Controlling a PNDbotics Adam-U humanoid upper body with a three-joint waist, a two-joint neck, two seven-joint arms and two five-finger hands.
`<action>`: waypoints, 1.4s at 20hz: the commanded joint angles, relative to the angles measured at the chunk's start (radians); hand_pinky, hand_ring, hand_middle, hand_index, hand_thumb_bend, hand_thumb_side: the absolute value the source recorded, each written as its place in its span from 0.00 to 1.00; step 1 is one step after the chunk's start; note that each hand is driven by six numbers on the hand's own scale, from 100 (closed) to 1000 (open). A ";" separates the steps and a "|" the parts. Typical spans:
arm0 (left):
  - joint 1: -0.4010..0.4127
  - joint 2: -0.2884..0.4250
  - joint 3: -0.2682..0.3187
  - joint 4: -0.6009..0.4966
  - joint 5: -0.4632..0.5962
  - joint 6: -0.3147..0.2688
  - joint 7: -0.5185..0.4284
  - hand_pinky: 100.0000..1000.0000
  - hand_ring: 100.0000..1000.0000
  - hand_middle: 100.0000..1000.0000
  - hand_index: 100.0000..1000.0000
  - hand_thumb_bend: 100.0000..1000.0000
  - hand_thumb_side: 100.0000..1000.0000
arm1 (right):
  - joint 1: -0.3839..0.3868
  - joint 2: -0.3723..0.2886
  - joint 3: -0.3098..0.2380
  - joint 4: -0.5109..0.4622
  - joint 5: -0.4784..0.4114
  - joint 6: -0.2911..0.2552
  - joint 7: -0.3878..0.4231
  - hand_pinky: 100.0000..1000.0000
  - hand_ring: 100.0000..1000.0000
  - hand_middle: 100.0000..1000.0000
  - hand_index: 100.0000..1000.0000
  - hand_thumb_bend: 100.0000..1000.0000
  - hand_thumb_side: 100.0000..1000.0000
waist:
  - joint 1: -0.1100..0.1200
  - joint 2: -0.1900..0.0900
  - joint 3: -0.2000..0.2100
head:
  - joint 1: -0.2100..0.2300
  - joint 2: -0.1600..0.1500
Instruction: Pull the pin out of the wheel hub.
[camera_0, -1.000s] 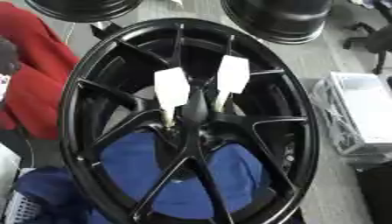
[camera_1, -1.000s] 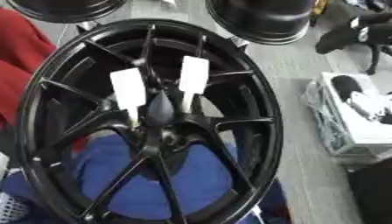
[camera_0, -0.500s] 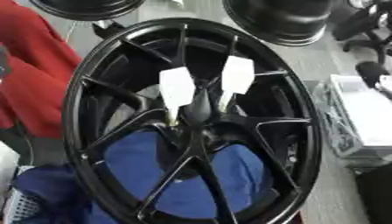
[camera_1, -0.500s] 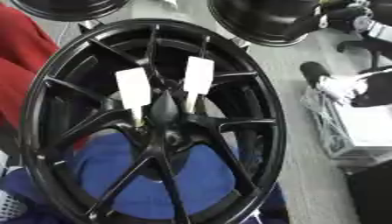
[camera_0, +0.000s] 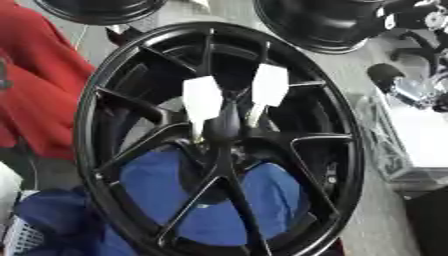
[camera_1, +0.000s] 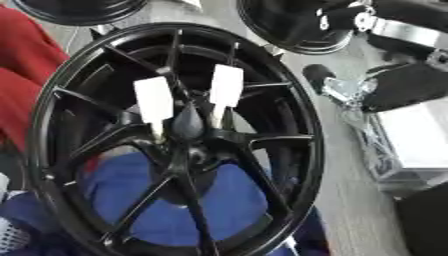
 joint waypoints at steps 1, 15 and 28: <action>-0.004 0.023 0.008 -0.022 0.000 0.000 0.005 0.54 0.66 0.54 0.64 0.50 0.41 | -0.025 -0.003 0.000 -0.009 0.031 0.027 0.052 0.86 0.92 0.81 0.86 0.00 0.60 | 0.002 -0.022 0.004 | -0.005 0.002; -0.034 0.036 0.004 -0.022 0.001 -0.006 -0.001 0.54 0.66 0.54 0.64 0.50 0.41 | -0.038 0.045 0.046 -0.009 0.061 0.158 0.147 0.91 0.97 0.86 0.90 0.00 0.51 | -0.038 0.011 0.057 | -0.024 -0.004; -0.036 0.035 0.005 -0.022 0.000 -0.005 -0.003 0.54 0.66 0.54 0.64 0.50 0.41 | -0.058 0.063 0.000 -0.009 0.002 0.259 0.086 0.92 0.99 0.89 0.93 0.00 0.47 | -0.052 0.020 0.082 | -0.039 -0.005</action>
